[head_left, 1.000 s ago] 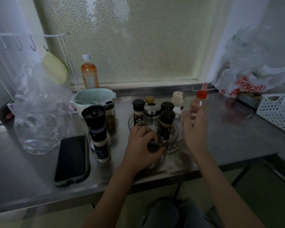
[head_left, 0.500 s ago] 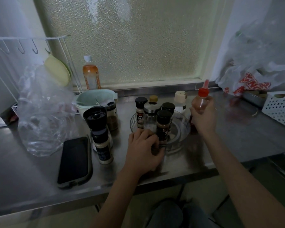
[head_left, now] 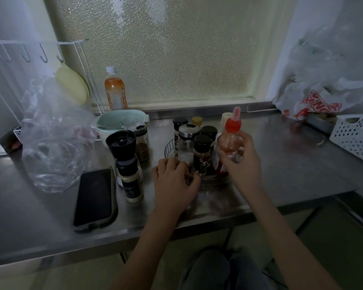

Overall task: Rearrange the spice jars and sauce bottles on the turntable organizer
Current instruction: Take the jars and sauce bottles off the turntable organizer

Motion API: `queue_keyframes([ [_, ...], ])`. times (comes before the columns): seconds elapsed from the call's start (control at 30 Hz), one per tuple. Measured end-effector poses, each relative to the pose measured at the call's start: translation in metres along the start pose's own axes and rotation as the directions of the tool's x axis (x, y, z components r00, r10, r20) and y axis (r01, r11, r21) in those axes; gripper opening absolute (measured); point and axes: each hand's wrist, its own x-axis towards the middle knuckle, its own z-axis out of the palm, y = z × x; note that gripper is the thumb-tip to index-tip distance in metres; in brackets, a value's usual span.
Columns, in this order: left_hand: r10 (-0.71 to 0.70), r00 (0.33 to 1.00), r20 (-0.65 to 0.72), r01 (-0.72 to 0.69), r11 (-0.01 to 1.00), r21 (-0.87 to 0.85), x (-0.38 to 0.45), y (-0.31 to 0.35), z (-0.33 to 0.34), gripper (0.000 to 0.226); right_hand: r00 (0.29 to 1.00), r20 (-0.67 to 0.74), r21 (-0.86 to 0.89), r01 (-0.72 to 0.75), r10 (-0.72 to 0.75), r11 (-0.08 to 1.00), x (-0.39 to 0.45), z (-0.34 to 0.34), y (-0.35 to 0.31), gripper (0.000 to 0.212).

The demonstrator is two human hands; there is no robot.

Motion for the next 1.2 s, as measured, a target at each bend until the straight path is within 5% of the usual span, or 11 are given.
queue_keyframes([
  [0.23,0.295,0.954,0.049,-0.292,0.954,-0.070,-0.004,0.005,0.000,0.032,0.982,0.186,0.026,0.023,-0.028,0.999,-0.007,0.001,-0.005,0.037],
  [0.37,0.129,0.991,0.025,-0.128,0.991,-0.047,-0.002,0.003,-0.004,0.028,1.000,0.001,0.079,0.016,-0.016,0.997,-0.002,-0.006,0.000,0.030],
  [0.5,-0.019,0.997,-0.071,0.015,0.998,-0.058,-0.001,-0.002,-0.006,0.011,0.988,-0.142,-0.062,-0.066,0.056,0.996,0.028,-0.009,0.024,0.019],
  [0.73,-0.166,0.986,0.030,0.168,0.979,-0.113,0.002,-0.007,0.000,0.029,0.960,0.073,-0.199,-0.251,0.270,0.947,0.100,0.017,0.066,0.073],
  [0.87,-0.193,0.980,0.039,0.197,0.957,-0.212,0.003,-0.008,0.001,0.028,0.934,0.156,-0.150,-0.300,0.322,0.942,0.121,0.034,0.082,0.072],
  [1.03,-0.233,0.973,-0.003,0.222,0.929,-0.296,0.005,-0.008,0.002,0.025,0.948,0.134,-0.155,-0.268,0.289,0.951,0.129,0.037,0.089,0.056],
  [1.2,-0.295,0.955,0.018,0.281,0.889,-0.361,0.006,-0.008,0.002,0.043,0.979,-0.178,-0.022,-0.099,0.094,0.995,0.098,0.019,0.069,0.046],
])
